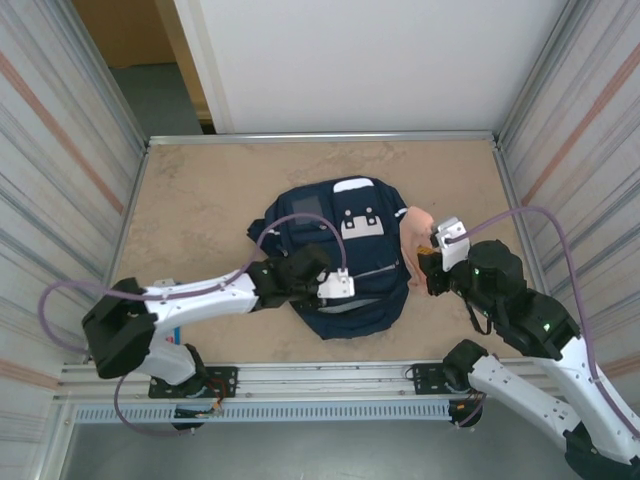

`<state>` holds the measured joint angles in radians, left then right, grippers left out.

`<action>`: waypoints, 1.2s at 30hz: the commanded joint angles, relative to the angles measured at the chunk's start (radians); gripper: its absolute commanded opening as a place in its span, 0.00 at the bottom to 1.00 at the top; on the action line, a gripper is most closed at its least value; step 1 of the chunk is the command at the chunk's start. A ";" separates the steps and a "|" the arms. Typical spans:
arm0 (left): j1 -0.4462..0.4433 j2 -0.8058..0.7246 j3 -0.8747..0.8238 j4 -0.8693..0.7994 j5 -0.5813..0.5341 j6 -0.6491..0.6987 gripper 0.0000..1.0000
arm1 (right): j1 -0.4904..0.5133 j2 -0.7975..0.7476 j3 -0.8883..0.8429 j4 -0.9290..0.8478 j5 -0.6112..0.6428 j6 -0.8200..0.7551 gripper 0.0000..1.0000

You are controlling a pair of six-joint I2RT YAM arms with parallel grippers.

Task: Pack books, pencil case, and school supplies into a backpack

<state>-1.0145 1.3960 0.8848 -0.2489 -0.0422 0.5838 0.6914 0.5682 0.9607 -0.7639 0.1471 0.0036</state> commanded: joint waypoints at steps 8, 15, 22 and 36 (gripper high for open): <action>0.329 -0.098 0.224 -0.039 0.358 -0.232 0.00 | -0.005 -0.082 -0.129 0.147 -0.714 -0.433 0.00; 0.389 -0.090 0.354 -0.104 0.571 -0.299 0.00 | 0.147 0.044 -0.191 0.261 -0.460 -0.561 0.00; 0.403 -0.097 0.392 -0.118 0.658 -0.276 0.00 | 0.302 0.342 -0.163 0.487 -0.041 -0.855 0.00; 0.464 -0.079 0.431 -0.050 0.776 -0.416 0.00 | 0.278 0.804 -0.213 0.960 0.446 -1.135 0.00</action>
<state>-0.5507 1.3434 1.2438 -0.4469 0.6327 0.1986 0.9730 1.3048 0.7525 0.0174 0.4061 -1.0382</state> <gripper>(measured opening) 0.085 0.082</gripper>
